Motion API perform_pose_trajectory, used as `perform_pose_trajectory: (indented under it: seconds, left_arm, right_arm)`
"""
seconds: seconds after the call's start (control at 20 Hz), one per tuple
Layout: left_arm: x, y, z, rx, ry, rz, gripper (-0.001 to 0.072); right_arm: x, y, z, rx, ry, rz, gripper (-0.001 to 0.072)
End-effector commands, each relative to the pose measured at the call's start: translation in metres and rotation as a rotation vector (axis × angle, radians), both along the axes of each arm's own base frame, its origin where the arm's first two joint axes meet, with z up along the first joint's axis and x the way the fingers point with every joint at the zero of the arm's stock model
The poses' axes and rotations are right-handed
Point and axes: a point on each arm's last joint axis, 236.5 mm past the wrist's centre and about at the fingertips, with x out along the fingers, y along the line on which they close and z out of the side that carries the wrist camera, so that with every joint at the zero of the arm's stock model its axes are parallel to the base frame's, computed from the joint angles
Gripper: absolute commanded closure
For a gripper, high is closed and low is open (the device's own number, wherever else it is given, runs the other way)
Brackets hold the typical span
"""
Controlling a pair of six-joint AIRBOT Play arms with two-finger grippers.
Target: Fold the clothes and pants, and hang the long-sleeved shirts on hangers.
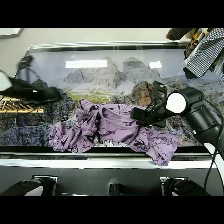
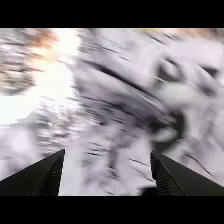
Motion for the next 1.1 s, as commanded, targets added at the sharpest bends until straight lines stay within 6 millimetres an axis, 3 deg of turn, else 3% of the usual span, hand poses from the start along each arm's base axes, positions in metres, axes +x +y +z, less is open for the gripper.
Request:
perform_pose_trajectory:
  seconds: [0.0,0.15,0.3,0.4,0.55,0.75,0.9,1.05]
  left_arm:
    - [-0.013,0.092,-0.003,0.137,0.012,0.076,0.0100]
    - [-0.036,0.122,-0.013,0.150,0.119,0.135,0.0118]
    - [-0.034,0.144,-0.015,0.208,0.114,0.150,0.0104]
    - [-0.042,0.170,-0.023,0.272,0.143,0.193,0.0101]
    - [-0.075,0.206,-0.049,0.257,0.227,0.234,0.0101]
    - [-0.114,0.239,-0.096,0.192,0.278,0.254,0.0101]
    - [-0.117,0.253,-0.122,0.174,0.235,0.273,0.0101]
    - [-0.113,0.246,-0.146,0.178,0.200,0.163,0.0101]
  right_arm:
    - [-0.001,-0.001,-0.001,-0.010,0.001,0.017,0.0663]
    - [-0.003,-0.002,-0.001,-0.016,0.001,0.035,0.0663]
    - [-0.003,-0.002,-0.001,-0.018,-0.004,0.050,0.0662]
    - [-0.003,-0.002,-0.001,-0.019,-0.006,0.055,0.0662]
    - [-0.003,-0.002,-0.002,-0.021,-0.006,0.058,0.0662]
    - [-0.003,-0.002,-0.001,-0.021,-0.007,0.058,0.0662]
    - [-0.001,-0.004,-0.002,-0.029,-0.015,0.056,0.0662]
    - [0.000,-0.008,-0.003,-0.049,-0.018,0.055,0.0662]
